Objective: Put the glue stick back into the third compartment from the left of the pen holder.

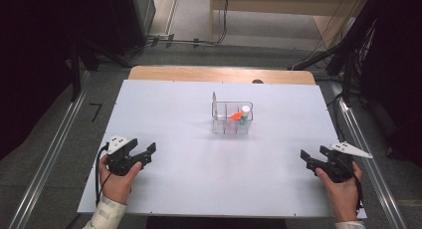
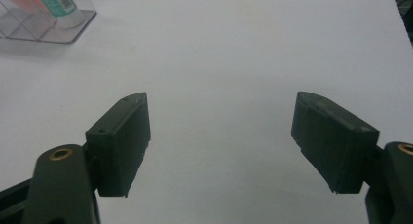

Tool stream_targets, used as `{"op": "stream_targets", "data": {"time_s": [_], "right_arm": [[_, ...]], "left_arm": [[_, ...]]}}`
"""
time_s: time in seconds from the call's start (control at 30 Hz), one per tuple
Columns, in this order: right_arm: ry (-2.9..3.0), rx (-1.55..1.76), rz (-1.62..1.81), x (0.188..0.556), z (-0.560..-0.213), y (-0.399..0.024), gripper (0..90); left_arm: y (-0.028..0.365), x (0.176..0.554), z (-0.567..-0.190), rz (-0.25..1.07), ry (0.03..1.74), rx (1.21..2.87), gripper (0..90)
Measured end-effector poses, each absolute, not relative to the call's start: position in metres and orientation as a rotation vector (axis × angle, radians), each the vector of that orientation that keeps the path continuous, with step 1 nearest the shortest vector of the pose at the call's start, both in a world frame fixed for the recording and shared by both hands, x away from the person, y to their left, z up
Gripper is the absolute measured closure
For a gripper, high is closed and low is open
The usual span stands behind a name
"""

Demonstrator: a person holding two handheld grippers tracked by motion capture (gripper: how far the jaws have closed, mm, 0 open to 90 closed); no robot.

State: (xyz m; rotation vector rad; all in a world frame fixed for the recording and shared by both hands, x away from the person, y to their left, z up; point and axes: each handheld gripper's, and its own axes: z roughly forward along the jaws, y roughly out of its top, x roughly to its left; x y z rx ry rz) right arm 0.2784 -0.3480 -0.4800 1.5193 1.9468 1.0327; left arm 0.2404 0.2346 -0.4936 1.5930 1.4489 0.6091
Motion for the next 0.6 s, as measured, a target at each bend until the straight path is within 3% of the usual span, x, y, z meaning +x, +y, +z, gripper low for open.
{"op": "stream_targets", "data": {"time_s": [0.6], "right_arm": [[1.928, 1.55, 0.998, 0.272, -0.484, -0.362, 20.0]], "left_arm": [[0.252, 0.235, -0.501, 0.634, 1.504, 1.605, 25.5]]}}
